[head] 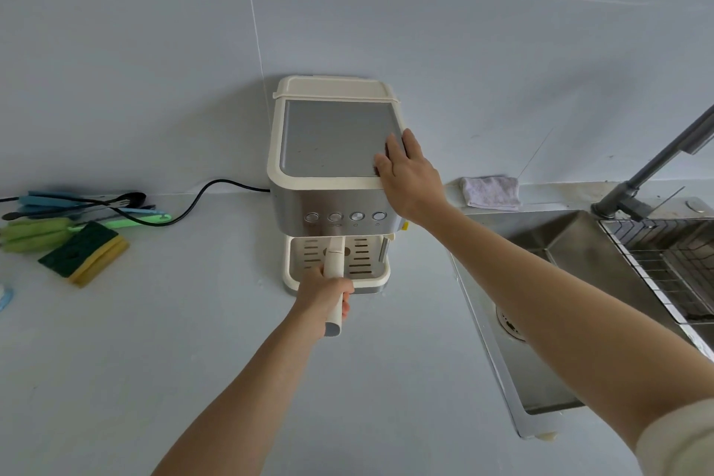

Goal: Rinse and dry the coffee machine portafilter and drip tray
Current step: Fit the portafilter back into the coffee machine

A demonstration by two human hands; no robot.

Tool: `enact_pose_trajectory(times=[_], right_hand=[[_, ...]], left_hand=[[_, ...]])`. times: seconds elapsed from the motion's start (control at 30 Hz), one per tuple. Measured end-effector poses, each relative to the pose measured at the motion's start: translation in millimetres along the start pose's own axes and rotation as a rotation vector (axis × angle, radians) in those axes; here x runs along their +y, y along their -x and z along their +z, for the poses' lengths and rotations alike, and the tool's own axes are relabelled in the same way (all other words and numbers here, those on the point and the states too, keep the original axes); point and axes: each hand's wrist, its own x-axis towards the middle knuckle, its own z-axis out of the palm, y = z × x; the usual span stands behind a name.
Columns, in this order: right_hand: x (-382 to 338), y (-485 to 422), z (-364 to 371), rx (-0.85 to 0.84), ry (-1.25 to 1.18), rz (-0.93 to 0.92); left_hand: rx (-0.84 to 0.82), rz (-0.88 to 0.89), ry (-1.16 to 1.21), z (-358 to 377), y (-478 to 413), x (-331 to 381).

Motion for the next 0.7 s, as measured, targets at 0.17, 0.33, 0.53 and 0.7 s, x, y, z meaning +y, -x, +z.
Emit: enact_pose_trajectory(times=[0.17,0.33,0.53,0.7], right_hand=[[0.7,-2.3,3.3,0.032,-0.057,0.024],[-0.3,3.5,1.6,0.090,-0.112,-0.057],[10.1,8.4,-7.8,-0.039,-0.448,-0.013],[44.8,41.2,-1.3,-0.128,-0.563,-0.096]], left_hand=[[0.026,-0.001,0.006,4.4,0.5,-0.7],[-0.020,-0.016,-0.019,-0.2,1.0,1.4],[-0.130,0.037,0.040,-8.1,7.6,0.7],[0.035,0.197,-0.037,-31.3,-3.1,-10.3]])
